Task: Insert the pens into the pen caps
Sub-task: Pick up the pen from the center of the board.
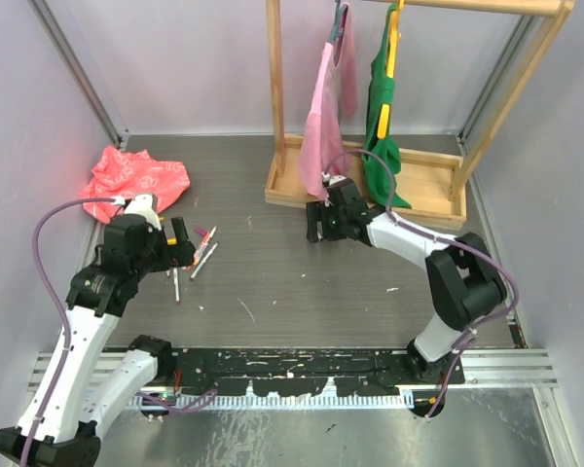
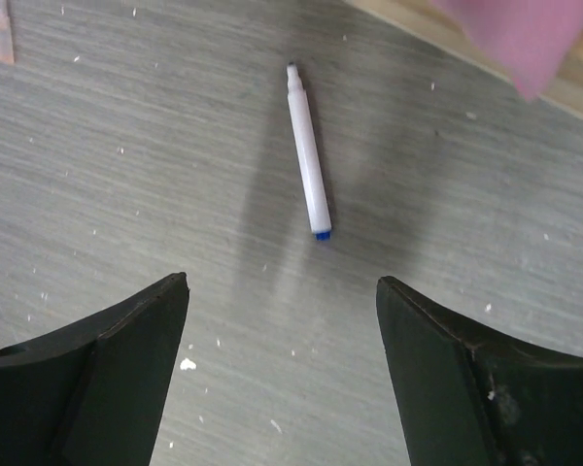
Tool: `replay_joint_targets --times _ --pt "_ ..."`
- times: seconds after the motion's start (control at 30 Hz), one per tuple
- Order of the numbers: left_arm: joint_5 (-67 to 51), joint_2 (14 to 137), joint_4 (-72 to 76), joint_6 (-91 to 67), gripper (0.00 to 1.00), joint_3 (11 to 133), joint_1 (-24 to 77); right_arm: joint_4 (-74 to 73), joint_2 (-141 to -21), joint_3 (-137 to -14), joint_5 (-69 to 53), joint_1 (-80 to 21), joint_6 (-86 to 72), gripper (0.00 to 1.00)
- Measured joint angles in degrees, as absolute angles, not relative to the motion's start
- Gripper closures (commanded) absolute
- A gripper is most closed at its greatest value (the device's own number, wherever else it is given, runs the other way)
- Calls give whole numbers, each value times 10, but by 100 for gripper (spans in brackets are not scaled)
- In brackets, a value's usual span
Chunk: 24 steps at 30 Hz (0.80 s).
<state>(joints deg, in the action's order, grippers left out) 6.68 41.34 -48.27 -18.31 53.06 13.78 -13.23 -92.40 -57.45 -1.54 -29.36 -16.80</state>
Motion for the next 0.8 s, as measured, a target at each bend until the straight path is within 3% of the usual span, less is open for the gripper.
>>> replay_joint_targets --times 0.5,0.8 --pt "42 428 -482 -180 2 530 123 -140 -1083 -719 14 -298 -116 47" --pt "36 433 -478 -173 2 530 117 -160 -1135 -754 27 -303 -95 57"
